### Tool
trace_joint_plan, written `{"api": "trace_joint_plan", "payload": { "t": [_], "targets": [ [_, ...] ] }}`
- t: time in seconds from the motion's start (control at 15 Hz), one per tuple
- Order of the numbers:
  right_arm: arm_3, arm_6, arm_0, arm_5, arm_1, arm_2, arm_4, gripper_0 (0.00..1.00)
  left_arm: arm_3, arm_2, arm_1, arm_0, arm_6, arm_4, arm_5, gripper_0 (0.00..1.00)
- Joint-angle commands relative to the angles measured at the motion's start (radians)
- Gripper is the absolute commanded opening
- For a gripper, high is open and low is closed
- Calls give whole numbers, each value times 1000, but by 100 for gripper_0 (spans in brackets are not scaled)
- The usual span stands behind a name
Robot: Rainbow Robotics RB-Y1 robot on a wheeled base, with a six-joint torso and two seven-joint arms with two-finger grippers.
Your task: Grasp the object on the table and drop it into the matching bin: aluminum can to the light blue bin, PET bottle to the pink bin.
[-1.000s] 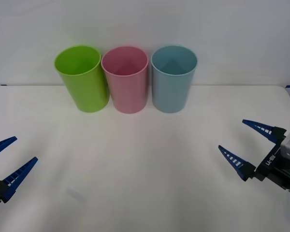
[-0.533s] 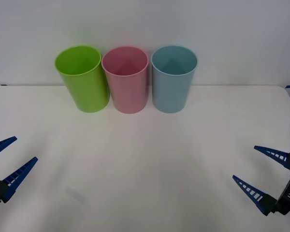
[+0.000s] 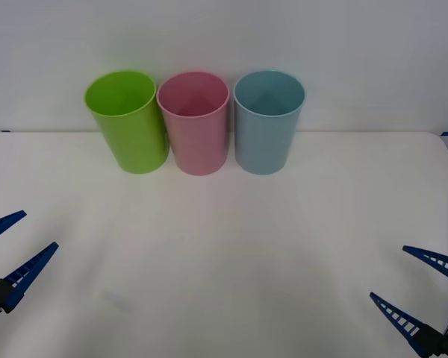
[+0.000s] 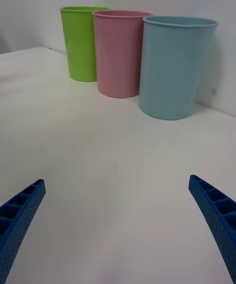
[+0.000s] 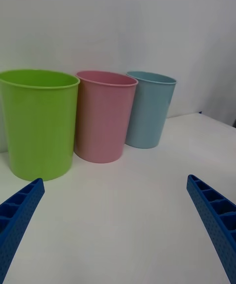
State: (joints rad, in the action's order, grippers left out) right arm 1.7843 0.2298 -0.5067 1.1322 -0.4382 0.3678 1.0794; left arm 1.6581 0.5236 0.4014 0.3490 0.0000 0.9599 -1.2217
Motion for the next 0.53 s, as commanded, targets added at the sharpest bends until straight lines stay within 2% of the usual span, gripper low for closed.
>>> {"api": "trace_joint_plan", "payload": {
  "t": [0.07, 0.53],
  "targets": [
    [0, 0, -12, 1, -1, 5, -1, 100, 0, 0, 0, 0, 0, 0, 0, 100],
    [0, 5, -39, 3, 1, 26, -1, 100, 0, 0, 0, 0, 0, 0, 0, 100]
  ]
}}
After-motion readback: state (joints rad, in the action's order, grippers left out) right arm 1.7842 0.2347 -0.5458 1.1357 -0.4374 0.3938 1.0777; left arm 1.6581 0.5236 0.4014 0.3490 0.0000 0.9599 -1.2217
